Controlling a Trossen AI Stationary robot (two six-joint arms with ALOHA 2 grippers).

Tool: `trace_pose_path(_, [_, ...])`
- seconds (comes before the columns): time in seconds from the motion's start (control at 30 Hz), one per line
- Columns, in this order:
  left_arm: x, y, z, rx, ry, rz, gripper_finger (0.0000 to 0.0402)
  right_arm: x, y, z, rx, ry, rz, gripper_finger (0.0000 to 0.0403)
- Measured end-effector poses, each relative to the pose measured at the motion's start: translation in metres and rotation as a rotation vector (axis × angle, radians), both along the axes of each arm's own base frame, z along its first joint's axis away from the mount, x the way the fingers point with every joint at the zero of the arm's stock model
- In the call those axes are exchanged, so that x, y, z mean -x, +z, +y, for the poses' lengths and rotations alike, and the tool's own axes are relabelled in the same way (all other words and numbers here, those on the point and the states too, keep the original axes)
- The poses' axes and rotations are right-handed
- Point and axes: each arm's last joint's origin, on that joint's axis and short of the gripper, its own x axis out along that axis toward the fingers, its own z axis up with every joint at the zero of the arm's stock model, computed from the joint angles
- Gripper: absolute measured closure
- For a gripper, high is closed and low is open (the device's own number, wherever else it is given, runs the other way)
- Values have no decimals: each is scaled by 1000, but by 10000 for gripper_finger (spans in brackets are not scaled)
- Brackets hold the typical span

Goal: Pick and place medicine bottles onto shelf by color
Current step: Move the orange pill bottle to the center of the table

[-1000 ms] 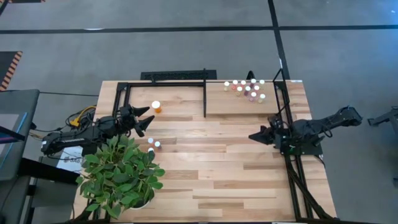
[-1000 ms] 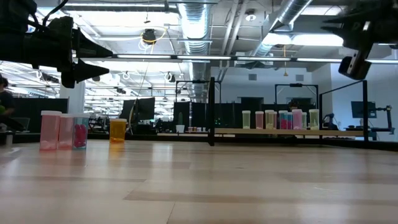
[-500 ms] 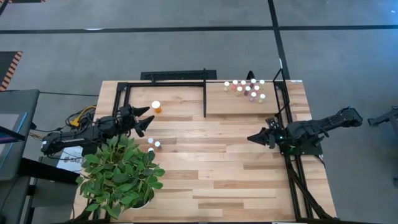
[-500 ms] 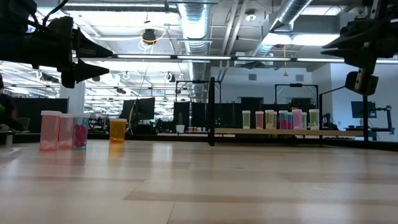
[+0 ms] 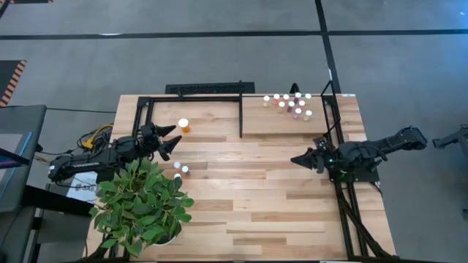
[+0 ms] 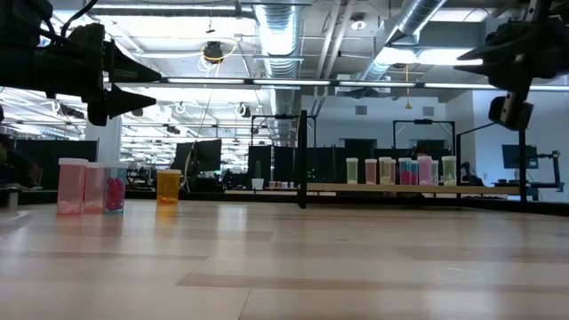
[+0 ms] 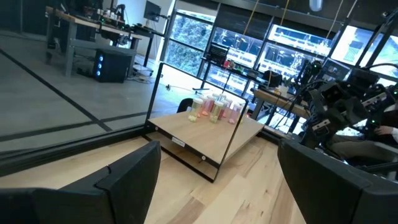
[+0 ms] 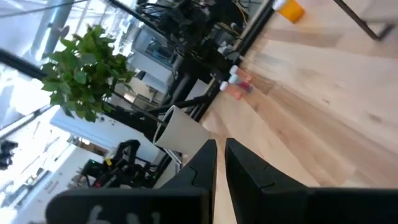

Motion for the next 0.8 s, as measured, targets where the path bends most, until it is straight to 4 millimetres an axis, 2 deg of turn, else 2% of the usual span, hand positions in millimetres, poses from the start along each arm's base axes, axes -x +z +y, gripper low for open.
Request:
trace_pose_path(0.23, [0, 0, 0, 0, 0, 0, 90, 0, -2, 0, 123, -4, 27, 347])
trace_pose_path(0.57, [0, 0, 0, 0, 0, 0, 90, 6, -29, -2, 170, 2, 302, 347])
trace_pose_path(0.8, [0, 0, 0, 0, 0, 0, 90, 11, -40, -4, 204, 4, 422, 347])
